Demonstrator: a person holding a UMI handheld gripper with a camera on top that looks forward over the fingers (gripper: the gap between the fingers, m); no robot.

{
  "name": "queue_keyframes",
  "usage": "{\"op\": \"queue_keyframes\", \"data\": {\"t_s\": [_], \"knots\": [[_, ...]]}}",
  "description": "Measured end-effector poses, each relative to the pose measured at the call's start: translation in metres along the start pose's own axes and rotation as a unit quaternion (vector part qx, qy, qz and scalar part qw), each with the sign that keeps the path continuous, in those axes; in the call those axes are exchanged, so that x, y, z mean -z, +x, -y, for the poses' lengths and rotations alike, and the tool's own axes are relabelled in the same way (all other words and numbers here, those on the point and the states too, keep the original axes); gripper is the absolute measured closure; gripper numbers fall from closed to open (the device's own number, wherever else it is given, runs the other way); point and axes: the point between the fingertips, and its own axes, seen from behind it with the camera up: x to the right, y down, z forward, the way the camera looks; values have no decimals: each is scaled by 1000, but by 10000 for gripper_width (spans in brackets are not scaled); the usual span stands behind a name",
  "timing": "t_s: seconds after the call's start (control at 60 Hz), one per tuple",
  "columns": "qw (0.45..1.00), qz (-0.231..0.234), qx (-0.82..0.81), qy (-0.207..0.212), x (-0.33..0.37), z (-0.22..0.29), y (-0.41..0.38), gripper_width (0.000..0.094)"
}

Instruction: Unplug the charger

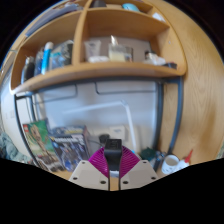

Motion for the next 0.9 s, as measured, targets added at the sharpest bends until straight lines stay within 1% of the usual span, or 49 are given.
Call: {"op": "queue_keyframes", "data": {"t_s": [0.05,0.117,0.233,0.35,0.45,0.517,0.633,0.65,0.717,0.9], "knots": [[999,-13,8,-50,-3,-31,25,831],[991,-33,19,-127,-4,-92,57,830],[970,-43,9,-239,1,-189,92,830],[946,-52,18,-320,12,-260,118,831],[926,-35,2,-376,21,-304,123,830],[916,-26,1,-399,24,-321,127,830],[905,-13,11,-424,23,-338,132,829],[904,-11,12,-427,22,-339,133,818],[900,-3,16,-435,19,-343,133,817],[898,16,18,-439,11,-348,131,736]]}}
